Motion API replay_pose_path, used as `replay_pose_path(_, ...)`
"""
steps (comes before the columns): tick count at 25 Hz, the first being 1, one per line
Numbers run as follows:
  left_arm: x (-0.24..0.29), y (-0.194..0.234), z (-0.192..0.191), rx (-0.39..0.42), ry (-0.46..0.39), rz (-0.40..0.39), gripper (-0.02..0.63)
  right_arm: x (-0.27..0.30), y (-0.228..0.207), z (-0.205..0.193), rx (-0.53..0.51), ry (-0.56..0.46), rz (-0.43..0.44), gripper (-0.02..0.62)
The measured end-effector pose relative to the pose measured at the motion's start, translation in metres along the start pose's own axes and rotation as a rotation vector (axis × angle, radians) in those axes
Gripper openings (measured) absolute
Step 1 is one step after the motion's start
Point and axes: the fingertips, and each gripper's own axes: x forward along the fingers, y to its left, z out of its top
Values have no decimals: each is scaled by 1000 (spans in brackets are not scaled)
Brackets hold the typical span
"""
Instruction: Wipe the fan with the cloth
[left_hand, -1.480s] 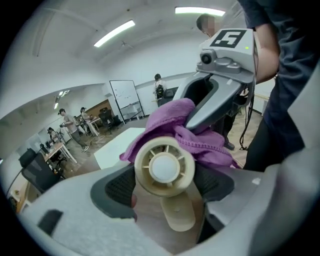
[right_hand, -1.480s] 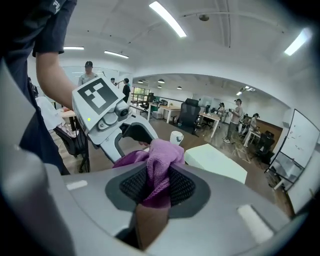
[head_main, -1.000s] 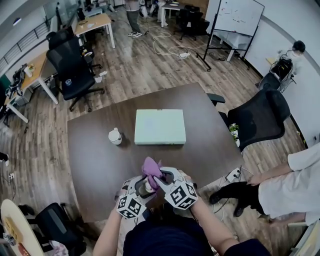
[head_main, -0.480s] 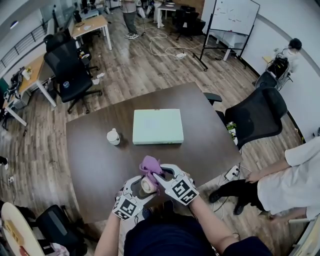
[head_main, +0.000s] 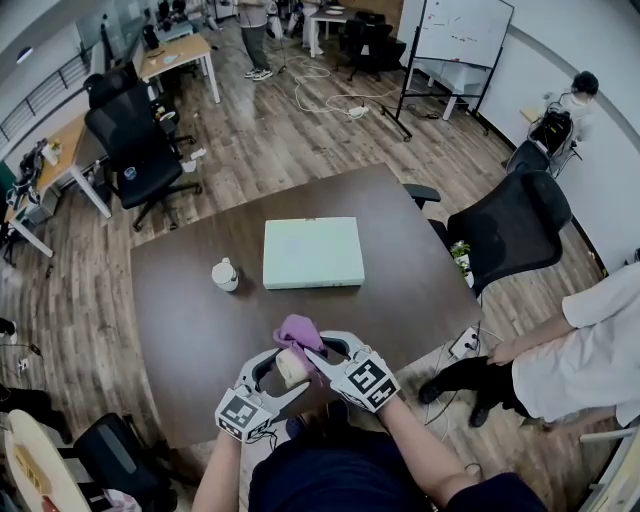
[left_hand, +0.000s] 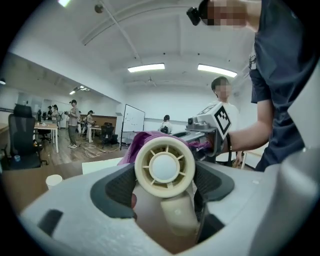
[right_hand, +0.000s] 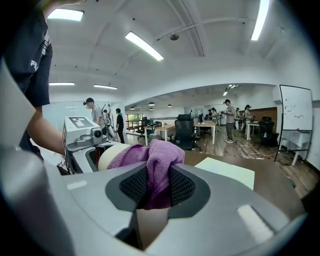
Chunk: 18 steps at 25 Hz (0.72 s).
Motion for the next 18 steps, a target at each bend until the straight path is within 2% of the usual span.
replay_pose_path(3,-2,2,9,-62,-52,11,370,-3,5,0,9,-17,15,106)
replay_pose_path(18,-12,19,36,-259,-213,45,370,-12,19,4,63,-54,36,106)
